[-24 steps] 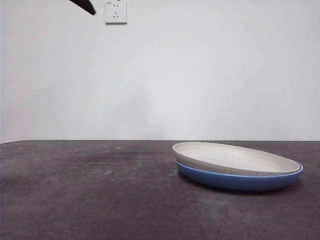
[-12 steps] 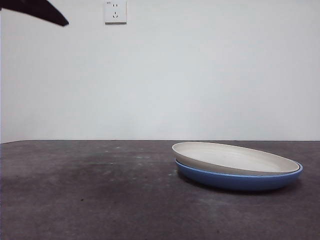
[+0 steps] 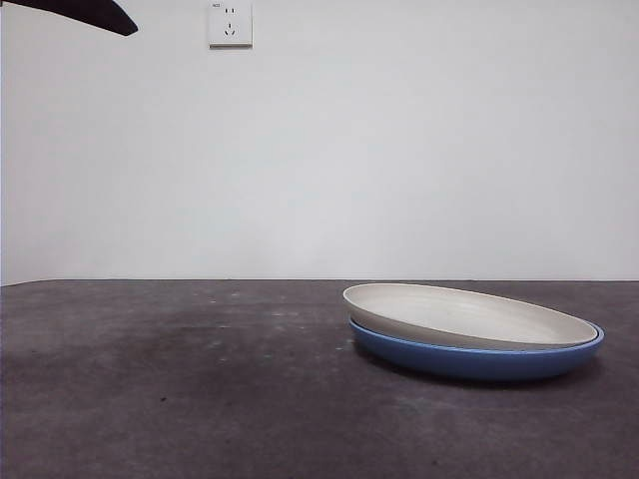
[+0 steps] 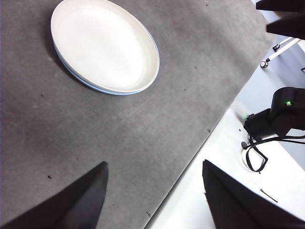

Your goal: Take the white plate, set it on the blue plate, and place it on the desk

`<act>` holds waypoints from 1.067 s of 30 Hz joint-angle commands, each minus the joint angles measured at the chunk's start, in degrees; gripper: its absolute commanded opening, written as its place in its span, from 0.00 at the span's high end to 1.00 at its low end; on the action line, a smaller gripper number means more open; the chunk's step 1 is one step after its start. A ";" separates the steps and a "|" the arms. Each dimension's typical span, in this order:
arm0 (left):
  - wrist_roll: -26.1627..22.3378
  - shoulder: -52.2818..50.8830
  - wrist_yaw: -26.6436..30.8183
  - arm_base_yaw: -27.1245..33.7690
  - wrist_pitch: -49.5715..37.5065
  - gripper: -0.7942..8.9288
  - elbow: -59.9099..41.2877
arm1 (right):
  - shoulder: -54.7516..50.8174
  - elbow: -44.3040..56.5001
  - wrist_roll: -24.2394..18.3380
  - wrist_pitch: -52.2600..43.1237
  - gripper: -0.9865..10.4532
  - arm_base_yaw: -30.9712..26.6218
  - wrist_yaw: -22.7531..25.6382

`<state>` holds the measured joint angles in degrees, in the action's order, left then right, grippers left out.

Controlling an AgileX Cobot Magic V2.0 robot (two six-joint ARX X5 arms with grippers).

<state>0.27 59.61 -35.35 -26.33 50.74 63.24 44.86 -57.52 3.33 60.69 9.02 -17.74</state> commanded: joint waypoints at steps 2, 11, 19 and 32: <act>-1.11 0.52 -0.33 -0.37 -0.66 0.60 0.55 | 4.76 -0.98 2.29 -2.14 0.51 0.22 5.03; -1.11 0.52 -0.33 -0.37 -0.61 0.60 0.55 | 23.98 -0.98 2.27 -12.85 0.51 0.11 6.43; -1.11 0.52 -0.33 -0.37 -0.63 0.60 0.55 | 39.36 -0.98 2.23 -20.81 0.55 -0.33 6.40; -1.05 0.52 -0.31 -0.37 -0.63 0.60 0.55 | 50.05 -0.98 2.73 -28.70 0.67 -0.33 6.14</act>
<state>0.23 59.61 -35.35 -26.37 50.74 63.24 93.65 -57.56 5.08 32.58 8.58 -11.68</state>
